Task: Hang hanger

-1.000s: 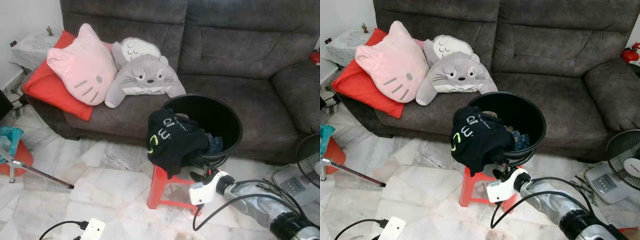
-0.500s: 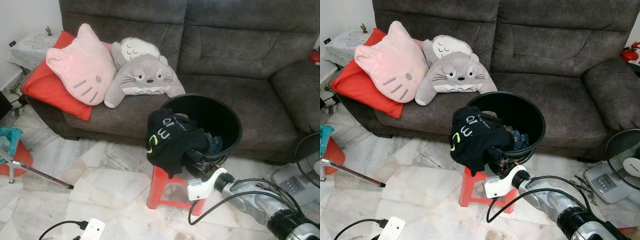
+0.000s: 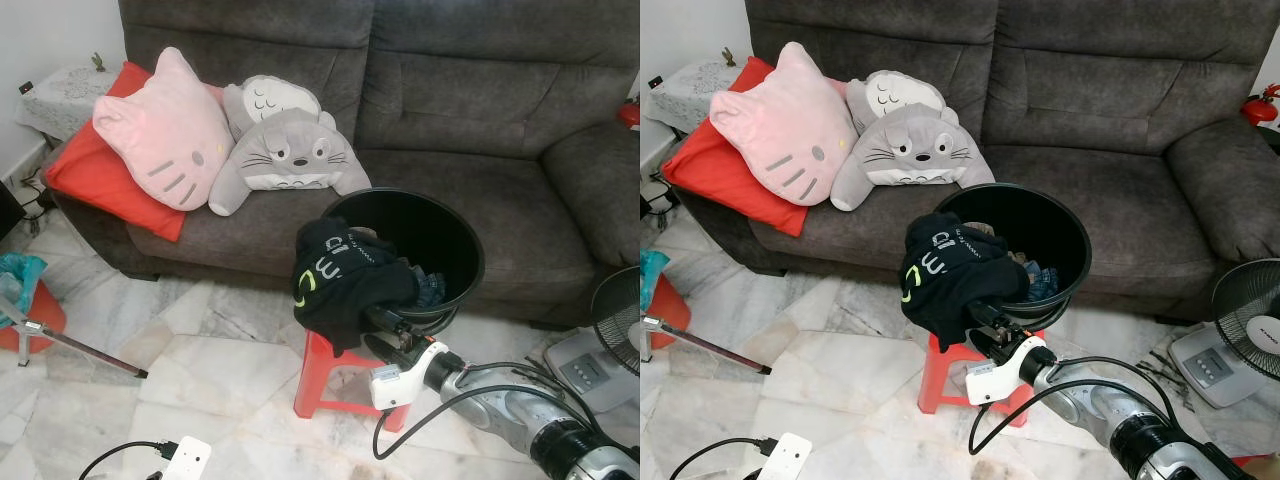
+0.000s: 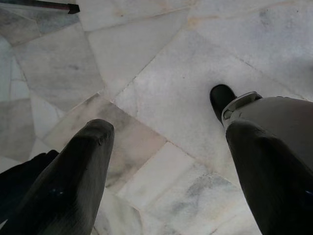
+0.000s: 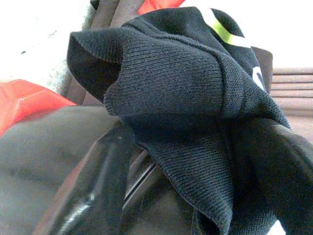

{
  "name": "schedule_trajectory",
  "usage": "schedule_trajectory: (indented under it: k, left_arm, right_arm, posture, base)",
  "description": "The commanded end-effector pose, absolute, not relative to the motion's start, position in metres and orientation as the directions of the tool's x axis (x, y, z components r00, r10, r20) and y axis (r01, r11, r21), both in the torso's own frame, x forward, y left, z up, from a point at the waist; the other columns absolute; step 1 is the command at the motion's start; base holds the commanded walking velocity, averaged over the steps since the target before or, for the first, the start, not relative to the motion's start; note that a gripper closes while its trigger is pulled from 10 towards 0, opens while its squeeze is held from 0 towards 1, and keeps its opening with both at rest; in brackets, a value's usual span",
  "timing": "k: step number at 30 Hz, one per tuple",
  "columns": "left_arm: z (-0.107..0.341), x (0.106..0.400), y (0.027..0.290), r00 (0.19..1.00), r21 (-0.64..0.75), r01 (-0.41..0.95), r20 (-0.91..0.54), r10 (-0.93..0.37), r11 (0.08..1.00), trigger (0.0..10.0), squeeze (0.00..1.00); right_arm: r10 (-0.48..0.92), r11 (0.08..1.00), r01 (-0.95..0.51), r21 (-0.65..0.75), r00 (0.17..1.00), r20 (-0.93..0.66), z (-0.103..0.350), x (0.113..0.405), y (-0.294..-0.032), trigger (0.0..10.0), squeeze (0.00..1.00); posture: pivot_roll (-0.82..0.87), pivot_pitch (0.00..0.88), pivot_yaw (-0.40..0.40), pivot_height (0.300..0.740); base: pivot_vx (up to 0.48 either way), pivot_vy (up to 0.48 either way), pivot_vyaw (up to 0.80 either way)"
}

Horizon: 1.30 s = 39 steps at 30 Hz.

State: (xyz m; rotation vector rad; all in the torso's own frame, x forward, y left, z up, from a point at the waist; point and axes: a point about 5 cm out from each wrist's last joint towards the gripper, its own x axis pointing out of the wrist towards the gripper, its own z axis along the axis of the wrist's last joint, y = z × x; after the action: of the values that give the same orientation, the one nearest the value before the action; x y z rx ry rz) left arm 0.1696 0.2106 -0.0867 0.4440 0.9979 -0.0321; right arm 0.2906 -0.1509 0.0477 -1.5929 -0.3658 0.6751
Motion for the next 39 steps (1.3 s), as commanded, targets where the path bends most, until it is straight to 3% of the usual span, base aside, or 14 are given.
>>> schedule_trajectory:
  k: [1,6,7,8,19,29,39]
  left_arm:
    - [-0.089,0.165,0.209,0.540,0.352,0.235,-0.822,0.179,0.906,10.0,0.00]
    - [-0.089,0.165,0.209,0.541,0.353,0.227,-0.821,0.183,0.908,10.0,0.00]
    - [-0.089,0.165,0.209,0.542,0.353,0.226,-0.820,0.184,0.908,10.0,0.00]
    - [-0.089,0.165,0.209,0.542,0.353,0.226,-0.820,0.184,0.908,10.0,0.00]
    - [-0.089,0.165,0.211,0.542,0.358,0.221,-0.818,0.191,0.907,10.0,0.00]
    - [-0.089,0.165,0.211,0.541,0.357,0.217,-0.819,0.193,0.908,10.0,0.00]
    - [-0.087,0.168,0.210,0.550,0.362,0.215,-0.812,0.194,0.907,10.0,0.00]
  right_arm:
    - [0.597,-0.141,-0.150,-0.979,0.775,-0.205,0.049,0.292,-0.151,0.0,0.00]
    - [0.556,-0.145,-0.129,-0.981,0.809,-0.189,0.050,0.298,-0.156,0.0,0.00]
    - [0.544,-0.151,-0.136,-0.979,0.815,-0.197,0.050,0.299,-0.158,4.2,0.00]
    - [0.537,-0.152,-0.136,-0.979,0.820,-0.197,0.050,0.300,-0.159,10.0,0.00]
    - [0.503,-0.212,-0.170,-0.962,0.825,-0.257,0.045,0.304,-0.163,10.0,0.00]
    - [0.519,-0.261,-0.363,-0.894,0.728,-0.447,0.026,0.292,-0.160,10.0,0.00]
    - [0.512,-0.302,-0.299,-0.905,0.750,-0.419,0.034,0.299,-0.162,10.0,0.00]
  posture:
    - [0.05,0.059,-0.037,0.736]
    - [0.05,0.061,-0.038,0.736]
    - [0.05,0.067,-0.038,0.736]
    - [0.05,0.067,-0.038,0.736]
    - [0.05,0.071,-0.040,0.736]
    - [0.06,0.063,-0.042,0.736]
    - [0.05,0.054,-0.042,0.736]
  base:
    - [0.000,0.000,0.00]
    - [0.000,0.000,0.00]
    - [0.000,0.000,0.00]
    - [0.000,0.000,0.00]
    - [0.000,0.000,0.00]
    - [0.000,0.000,0.00]
    - [0.000,0.000,0.00]
